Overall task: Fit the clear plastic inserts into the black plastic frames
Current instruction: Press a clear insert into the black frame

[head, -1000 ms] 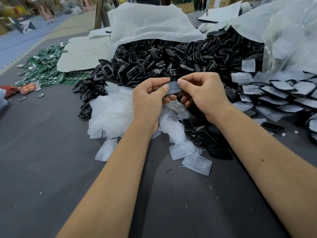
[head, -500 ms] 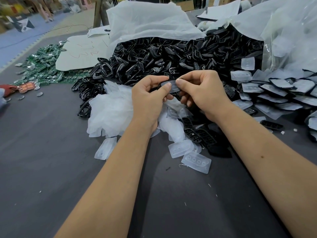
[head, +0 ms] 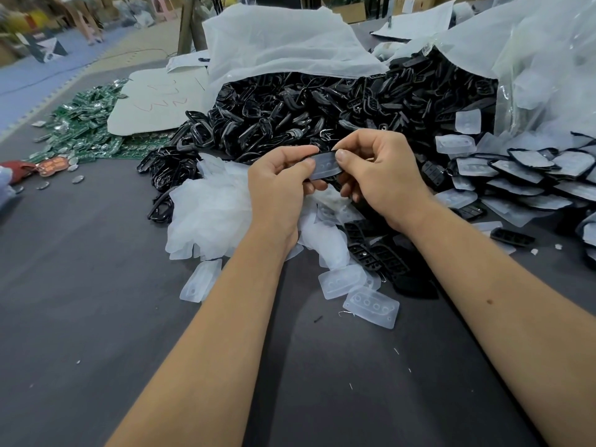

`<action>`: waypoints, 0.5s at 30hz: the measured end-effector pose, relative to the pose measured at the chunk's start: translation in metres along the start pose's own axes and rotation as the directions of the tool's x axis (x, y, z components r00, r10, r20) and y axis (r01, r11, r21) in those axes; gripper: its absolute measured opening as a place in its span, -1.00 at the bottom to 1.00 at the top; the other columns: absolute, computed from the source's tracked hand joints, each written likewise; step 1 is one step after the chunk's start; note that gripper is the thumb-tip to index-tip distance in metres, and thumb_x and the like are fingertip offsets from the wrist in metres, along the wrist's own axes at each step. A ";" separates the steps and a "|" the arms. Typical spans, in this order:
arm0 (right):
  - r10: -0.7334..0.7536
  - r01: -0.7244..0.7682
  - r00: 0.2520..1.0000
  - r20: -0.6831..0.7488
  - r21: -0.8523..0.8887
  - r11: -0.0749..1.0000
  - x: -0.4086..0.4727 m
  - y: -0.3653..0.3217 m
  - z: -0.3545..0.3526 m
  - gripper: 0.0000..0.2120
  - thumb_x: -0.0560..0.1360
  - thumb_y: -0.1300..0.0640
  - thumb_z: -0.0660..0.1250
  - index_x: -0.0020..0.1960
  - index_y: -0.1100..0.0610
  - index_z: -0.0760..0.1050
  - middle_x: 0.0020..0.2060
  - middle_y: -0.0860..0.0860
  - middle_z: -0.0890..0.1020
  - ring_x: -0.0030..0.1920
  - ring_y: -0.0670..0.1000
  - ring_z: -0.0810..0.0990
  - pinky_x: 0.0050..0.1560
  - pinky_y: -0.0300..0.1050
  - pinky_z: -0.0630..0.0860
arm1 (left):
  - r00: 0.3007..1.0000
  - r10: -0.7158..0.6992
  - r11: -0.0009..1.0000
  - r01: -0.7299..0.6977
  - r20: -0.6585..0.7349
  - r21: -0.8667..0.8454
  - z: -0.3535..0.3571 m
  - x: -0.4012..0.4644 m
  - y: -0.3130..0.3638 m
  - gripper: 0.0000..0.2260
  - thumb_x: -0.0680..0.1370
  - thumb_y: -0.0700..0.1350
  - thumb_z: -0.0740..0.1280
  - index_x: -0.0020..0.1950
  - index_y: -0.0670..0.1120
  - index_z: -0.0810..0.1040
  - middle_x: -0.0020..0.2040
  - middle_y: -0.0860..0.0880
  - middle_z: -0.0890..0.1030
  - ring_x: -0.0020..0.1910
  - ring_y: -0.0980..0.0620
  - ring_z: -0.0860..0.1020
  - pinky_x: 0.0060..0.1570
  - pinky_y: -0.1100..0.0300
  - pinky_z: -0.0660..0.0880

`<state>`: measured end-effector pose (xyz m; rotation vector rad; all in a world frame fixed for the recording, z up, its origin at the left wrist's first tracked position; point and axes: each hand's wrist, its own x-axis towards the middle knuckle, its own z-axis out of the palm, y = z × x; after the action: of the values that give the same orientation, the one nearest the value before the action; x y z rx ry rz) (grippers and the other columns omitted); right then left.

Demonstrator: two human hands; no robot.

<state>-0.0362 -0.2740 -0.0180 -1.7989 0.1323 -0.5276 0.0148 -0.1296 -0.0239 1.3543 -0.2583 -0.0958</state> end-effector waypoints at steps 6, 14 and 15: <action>-0.016 0.016 1.000 -0.002 -0.058 0.998 -0.001 -0.002 -0.001 -0.88 0.62 0.26 0.34 -0.06 0.17 0.63 -0.39 0.07 0.64 -0.46 0.06 0.62 -0.50 -0.22 0.46 | 0.999 -0.050 0.998 0.050 -0.010 -0.040 0.001 -0.001 0.002 -0.81 0.57 -0.42 0.33 -0.06 -0.20 0.70 -0.25 -0.14 0.68 -0.49 0.09 0.49 -0.32 0.22 0.56; -0.128 0.123 0.992 -0.011 -0.199 0.972 -0.005 -0.007 -0.002 -0.89 0.60 0.26 0.37 0.08 0.17 0.65 -0.24 0.04 0.67 -0.32 0.00 0.66 -0.29 -0.24 0.56 | 0.998 -0.059 0.997 0.058 -0.026 -0.045 0.001 0.001 0.001 -0.81 0.57 -0.41 0.33 -0.06 -0.20 0.70 -0.29 -0.12 0.65 -0.49 0.09 0.51 -0.28 0.17 0.57; -0.166 0.158 0.986 -0.010 -0.246 0.956 -0.006 -0.008 -0.002 -0.84 0.58 0.28 0.37 0.13 0.17 0.64 -0.15 0.04 0.67 -0.22 -0.02 0.66 -0.17 -0.26 0.57 | 0.998 -0.058 0.998 0.057 -0.031 -0.035 0.001 0.001 0.001 -0.81 0.57 -0.41 0.34 -0.07 -0.19 0.70 -0.31 -0.10 0.65 -0.48 0.09 0.52 -0.29 0.18 0.57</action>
<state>-0.0436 -0.2718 -0.0119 -2.0545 0.0734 -0.6801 0.0155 -0.1302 -0.0227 1.3284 -0.1904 -0.1258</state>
